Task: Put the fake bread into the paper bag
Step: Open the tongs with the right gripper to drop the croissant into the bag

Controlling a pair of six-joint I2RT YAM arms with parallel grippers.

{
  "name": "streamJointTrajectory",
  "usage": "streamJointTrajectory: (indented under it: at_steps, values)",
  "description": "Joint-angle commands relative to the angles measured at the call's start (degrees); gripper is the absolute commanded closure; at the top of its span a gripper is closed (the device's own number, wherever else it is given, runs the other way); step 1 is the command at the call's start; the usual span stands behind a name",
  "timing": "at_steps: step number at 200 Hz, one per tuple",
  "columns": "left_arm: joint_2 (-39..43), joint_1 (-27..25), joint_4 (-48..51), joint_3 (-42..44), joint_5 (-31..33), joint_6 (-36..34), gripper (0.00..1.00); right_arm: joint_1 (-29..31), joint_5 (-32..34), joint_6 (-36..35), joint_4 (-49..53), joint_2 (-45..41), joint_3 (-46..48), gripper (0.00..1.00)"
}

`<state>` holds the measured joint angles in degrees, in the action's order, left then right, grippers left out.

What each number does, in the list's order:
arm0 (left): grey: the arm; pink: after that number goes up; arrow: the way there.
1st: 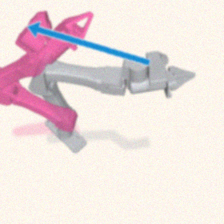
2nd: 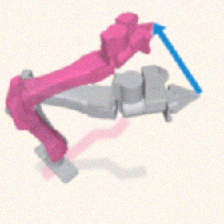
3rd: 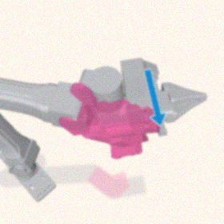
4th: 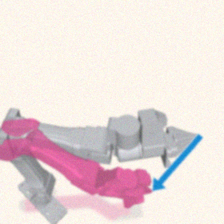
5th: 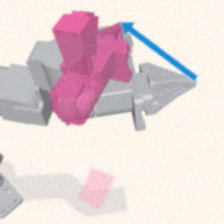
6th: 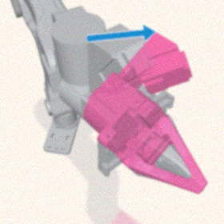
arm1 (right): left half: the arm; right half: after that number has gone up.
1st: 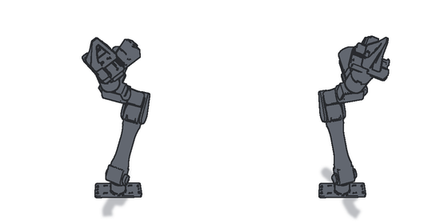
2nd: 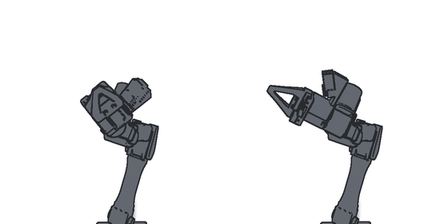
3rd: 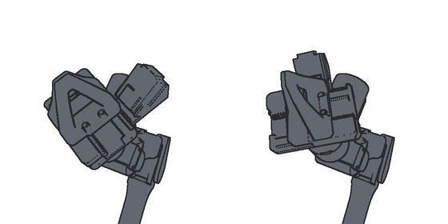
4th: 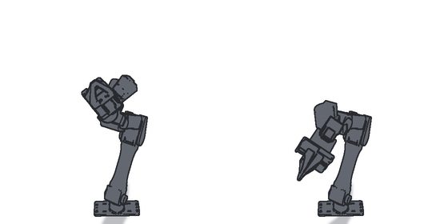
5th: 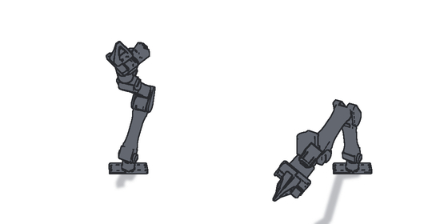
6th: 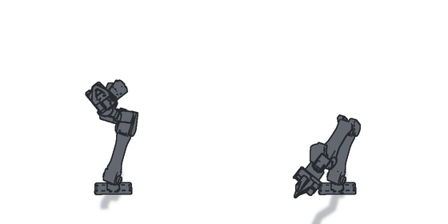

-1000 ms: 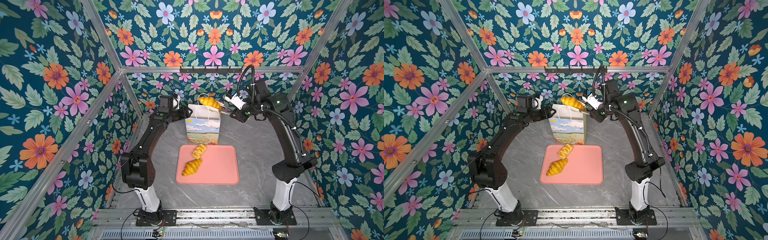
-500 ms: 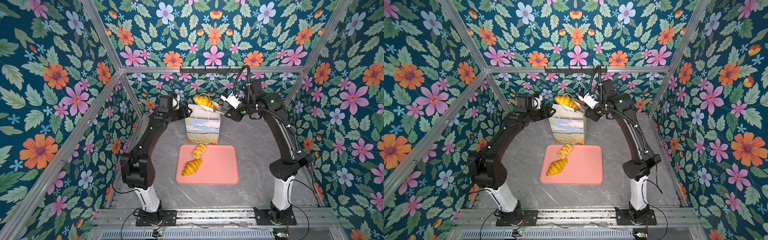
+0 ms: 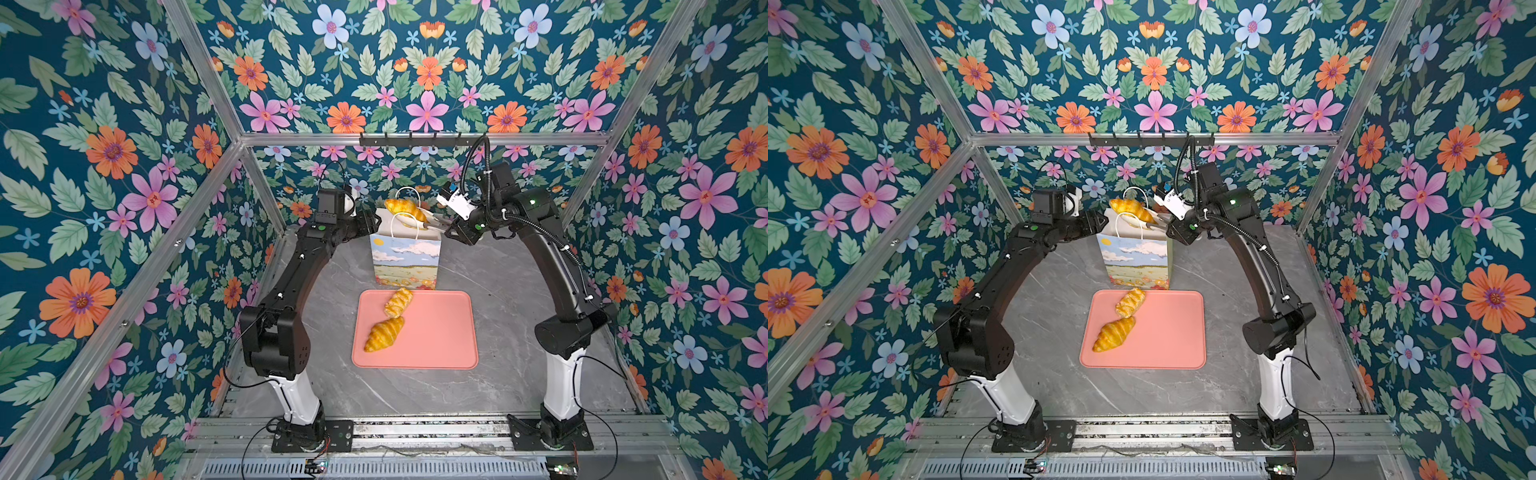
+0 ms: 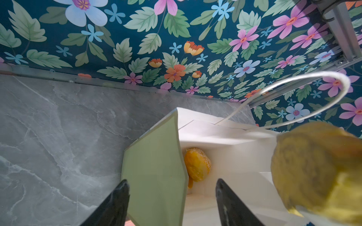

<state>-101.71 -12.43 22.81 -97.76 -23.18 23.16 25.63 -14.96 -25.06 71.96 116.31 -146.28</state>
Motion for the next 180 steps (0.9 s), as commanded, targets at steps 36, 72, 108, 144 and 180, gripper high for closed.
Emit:
streamJointTrajectory:
  at_steps: [36, 72, 108, 144, 180]
  values:
    - [-0.94, -0.05, -0.13, -0.81, 0.08, -0.96, 0.31, 0.98, 0.98, -1.04, -0.69, 2.13, -0.63, 0.62]
    - [-1.3, -0.05, -0.13, -1.09, -0.38, -1.01, 0.31, 1.09, 1.75, -1.31, -0.52, 2.92, -0.59, 0.62]
    - [-1.45, -0.04, -0.04, -0.96, -0.55, -1.1, 0.32, 1.26, 3.73, -2.65, 0.66, 3.99, -0.77, 0.61]
    - [-1.38, -0.04, -0.35, -0.72, -0.77, -0.91, 0.32, 1.61, 5.38, -3.68, 2.65, 4.89, -2.5, 0.6]
    - [-1.56, 0.01, -0.55, -0.68, -1.3, -0.72, 0.32, 1.94, 5.34, -4.03, 3.0, 4.84, -3.08, 0.54]
